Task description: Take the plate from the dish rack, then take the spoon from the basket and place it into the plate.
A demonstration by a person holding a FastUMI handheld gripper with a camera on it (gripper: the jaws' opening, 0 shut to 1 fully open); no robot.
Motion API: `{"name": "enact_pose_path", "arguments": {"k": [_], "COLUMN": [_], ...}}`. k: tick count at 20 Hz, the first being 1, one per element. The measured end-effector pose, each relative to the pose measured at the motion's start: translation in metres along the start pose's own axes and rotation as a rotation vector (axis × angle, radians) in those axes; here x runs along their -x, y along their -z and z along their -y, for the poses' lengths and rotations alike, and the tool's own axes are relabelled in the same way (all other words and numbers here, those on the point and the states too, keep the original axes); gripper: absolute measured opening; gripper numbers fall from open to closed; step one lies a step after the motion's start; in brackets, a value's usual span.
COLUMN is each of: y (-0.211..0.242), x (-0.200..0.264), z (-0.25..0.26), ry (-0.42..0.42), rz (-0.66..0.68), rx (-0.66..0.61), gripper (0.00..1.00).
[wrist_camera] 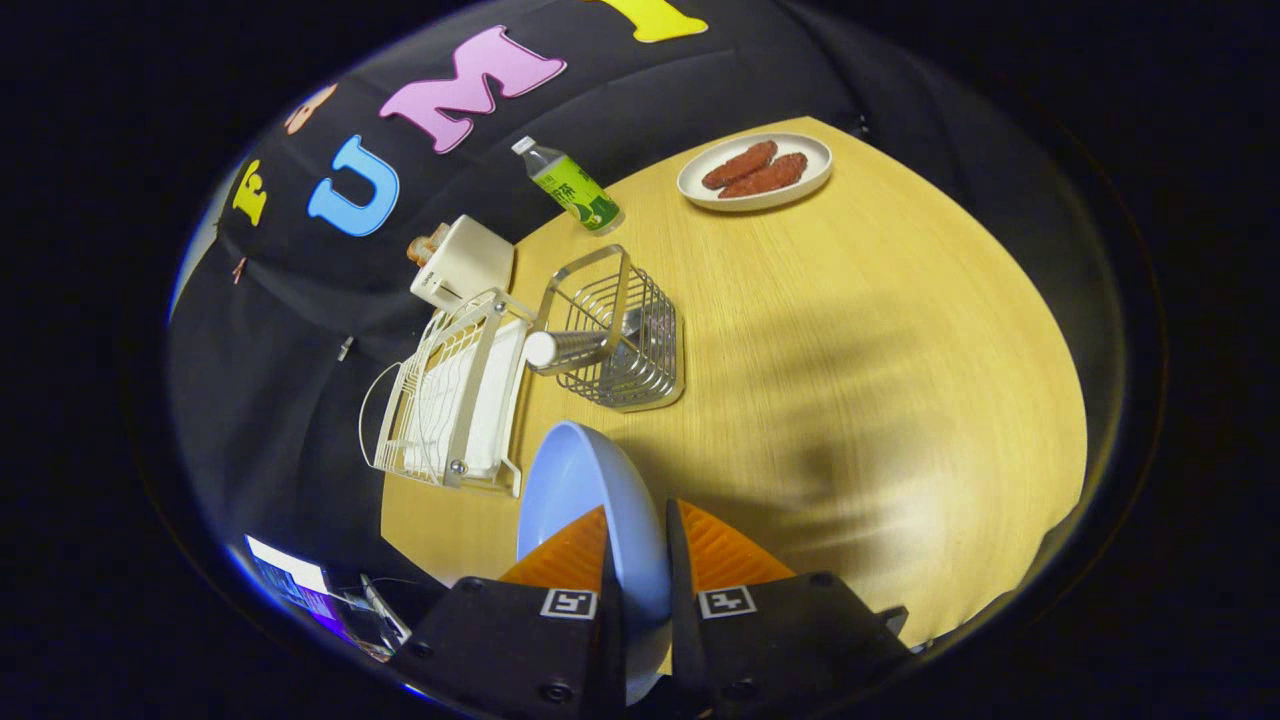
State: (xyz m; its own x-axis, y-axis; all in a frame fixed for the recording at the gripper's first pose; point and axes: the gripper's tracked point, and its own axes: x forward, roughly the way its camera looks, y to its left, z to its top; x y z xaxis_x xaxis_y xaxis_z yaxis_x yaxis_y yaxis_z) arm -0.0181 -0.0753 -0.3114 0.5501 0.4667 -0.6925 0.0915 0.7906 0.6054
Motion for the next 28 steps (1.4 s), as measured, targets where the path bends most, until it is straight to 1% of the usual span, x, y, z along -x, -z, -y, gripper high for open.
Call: {"name": "enact_pose_path", "arguments": {"k": [1, 5, 6, 8, 9, 11, 14, 16, 17, 20, 21, 24, 28], "y": [0.001, 0.001, 0.003, 0.000, -0.002, -0.011, -0.032, -0.053, -0.065, -0.084, -0.091, -0.111, -0.114], "x": [-0.011, -0.026, -0.024, -0.017, -0.013, -0.001, 0.022, 0.036, 0.043, 0.049, 0.049, 0.038, 0.016], "z": [0.002, -0.012, -0.010, -0.007, -0.008, -0.006, -0.021, -0.028, -0.034, -0.067, -0.068, -0.062, -0.062], "ry": [0.000, -0.059, -0.044, -0.019, -0.027, -0.024, -0.056, -0.049, -0.056, -0.184, -0.187, -0.146, -0.127], "rz": [-0.003, 0.007, 0.011, 0.042, 0.063, 0.127, 0.261, 0.364, 0.422, 0.538, 0.568, 0.639, 0.674], "rx": [0.013, 0.031, 0.044, 0.085, 0.111, 0.218, 0.439, 0.545, 0.577, 0.604, 0.613, 0.681, 0.792], "gripper": [0.22, 0.24, 0.25, 0.47, 0.67, 0.97, 0.98, 0.98, 0.98, 0.98, 0.98, 0.98, 0.98]}}
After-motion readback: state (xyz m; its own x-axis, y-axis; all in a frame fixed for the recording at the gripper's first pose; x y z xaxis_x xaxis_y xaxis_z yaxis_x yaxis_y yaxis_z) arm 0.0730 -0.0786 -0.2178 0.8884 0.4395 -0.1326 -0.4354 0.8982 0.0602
